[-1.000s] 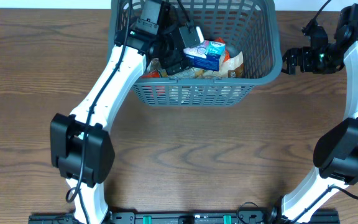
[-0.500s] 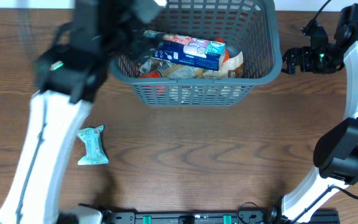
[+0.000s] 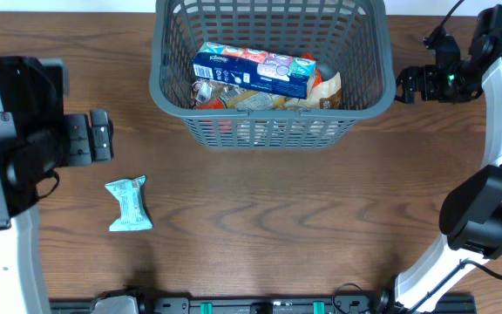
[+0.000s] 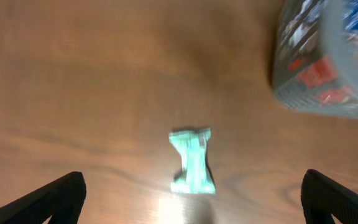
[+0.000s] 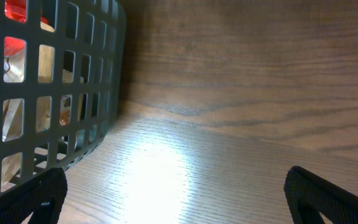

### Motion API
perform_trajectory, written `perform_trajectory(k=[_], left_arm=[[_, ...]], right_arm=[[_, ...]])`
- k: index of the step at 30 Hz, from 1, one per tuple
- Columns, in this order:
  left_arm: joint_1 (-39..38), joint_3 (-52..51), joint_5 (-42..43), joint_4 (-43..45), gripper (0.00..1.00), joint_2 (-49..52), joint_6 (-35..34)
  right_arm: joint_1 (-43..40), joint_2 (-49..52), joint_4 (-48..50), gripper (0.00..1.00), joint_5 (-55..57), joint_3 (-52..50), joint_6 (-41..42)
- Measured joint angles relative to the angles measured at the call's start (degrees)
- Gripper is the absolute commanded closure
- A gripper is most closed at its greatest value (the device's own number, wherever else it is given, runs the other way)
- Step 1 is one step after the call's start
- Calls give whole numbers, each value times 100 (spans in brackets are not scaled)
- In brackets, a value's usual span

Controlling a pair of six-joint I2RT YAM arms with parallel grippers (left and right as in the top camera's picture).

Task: Pack container
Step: 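Lower the left gripper onto the mint-green wipe packet and grasp it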

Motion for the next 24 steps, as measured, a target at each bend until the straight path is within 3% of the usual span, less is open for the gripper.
perform_trajectory(k=[5, 16, 24], left_arm=[[79, -1104, -4, 227, 1, 11, -323], [79, -4227, 168, 2124, 1, 76, -1091], [79, -5582, 245, 3178, 1, 79, -1257]], right_arm=[[0, 0, 4, 1, 0, 0, 0], [0, 0, 74, 1, -2, -11, -2], [0, 0, 92, 1, -2, -15, -2]])
